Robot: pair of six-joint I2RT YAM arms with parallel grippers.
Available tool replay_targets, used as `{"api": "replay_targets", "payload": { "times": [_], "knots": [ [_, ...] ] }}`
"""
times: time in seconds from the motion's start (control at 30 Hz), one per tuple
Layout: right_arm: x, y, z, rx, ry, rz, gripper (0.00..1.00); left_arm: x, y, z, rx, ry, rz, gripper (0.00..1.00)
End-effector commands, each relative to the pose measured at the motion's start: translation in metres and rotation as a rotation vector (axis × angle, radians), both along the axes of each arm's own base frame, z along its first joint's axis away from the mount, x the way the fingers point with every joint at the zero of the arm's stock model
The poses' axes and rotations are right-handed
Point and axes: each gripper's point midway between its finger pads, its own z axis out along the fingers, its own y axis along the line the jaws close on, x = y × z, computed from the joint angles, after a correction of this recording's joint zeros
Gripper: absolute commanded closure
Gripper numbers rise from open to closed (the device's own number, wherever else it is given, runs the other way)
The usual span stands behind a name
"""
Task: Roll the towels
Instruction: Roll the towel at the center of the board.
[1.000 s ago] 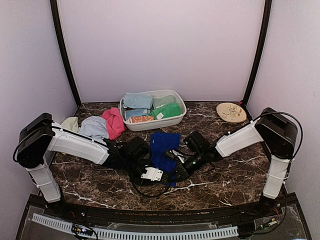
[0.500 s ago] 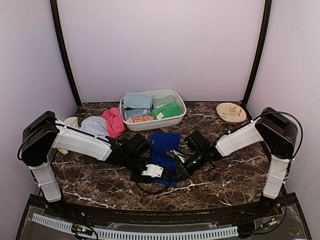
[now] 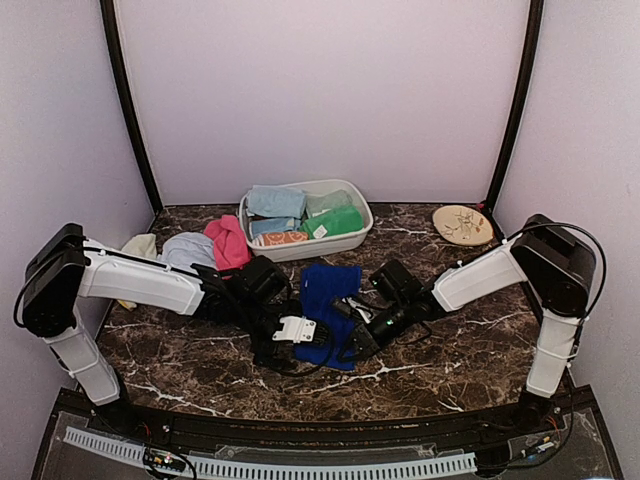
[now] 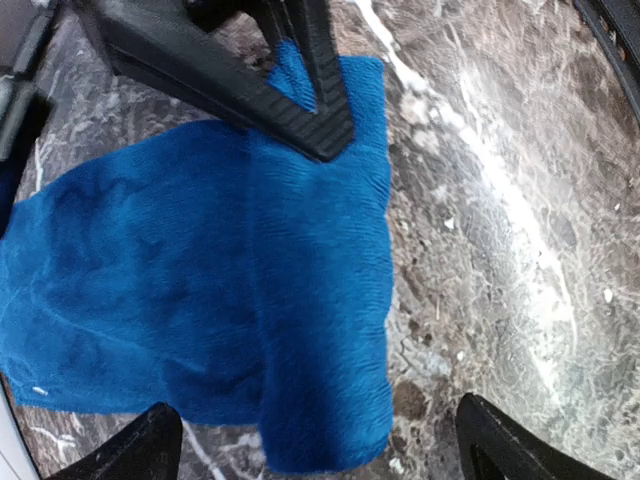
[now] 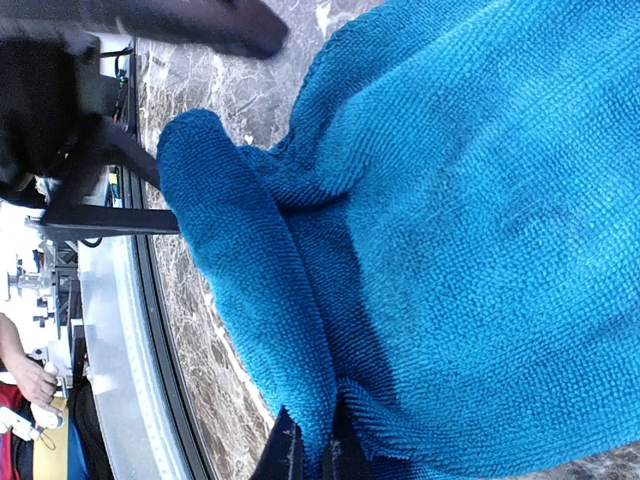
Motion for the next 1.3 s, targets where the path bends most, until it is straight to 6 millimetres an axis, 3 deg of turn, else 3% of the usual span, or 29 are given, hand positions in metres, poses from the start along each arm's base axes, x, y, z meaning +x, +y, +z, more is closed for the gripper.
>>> {"api": "replay_targets", "payload": {
  "times": [0.0,0.17,0.33,0.63,0.9,1.13,1.27],
  "knots": [
    [0.006,-0.001,0.003,-0.002,0.006,-0.014,1.00,-0.018,0.001,0.024,-0.024,0.078,-0.043,0.01],
    [0.004,0.000,0.000,-0.006,0.030,-0.020,1.00,-0.031,-0.012,0.031,-0.032,0.113,-0.096,0.03],
    [0.002,-0.003,-0.001,-0.013,0.032,-0.023,1.00,-0.043,-0.018,0.043,-0.046,0.170,-0.140,0.12],
    [0.003,-0.003,-0.001,-0.014,0.033,-0.028,1.00,-0.042,-0.015,0.005,0.038,0.177,-0.161,0.37],
    [0.001,-0.004,0.000,-0.009,0.041,-0.026,1.00,-0.022,-0.019,-0.010,0.060,0.094,-0.124,0.37],
    [-0.002,-0.005,-0.001,-0.007,0.048,-0.023,1.00,-0.020,-0.018,-0.004,0.051,0.076,-0.120,0.36],
    [-0.002,-0.005,0.000,-0.004,0.050,-0.024,1.00,-0.016,-0.016,-0.012,0.080,0.056,-0.119,0.36]
  ]
}}
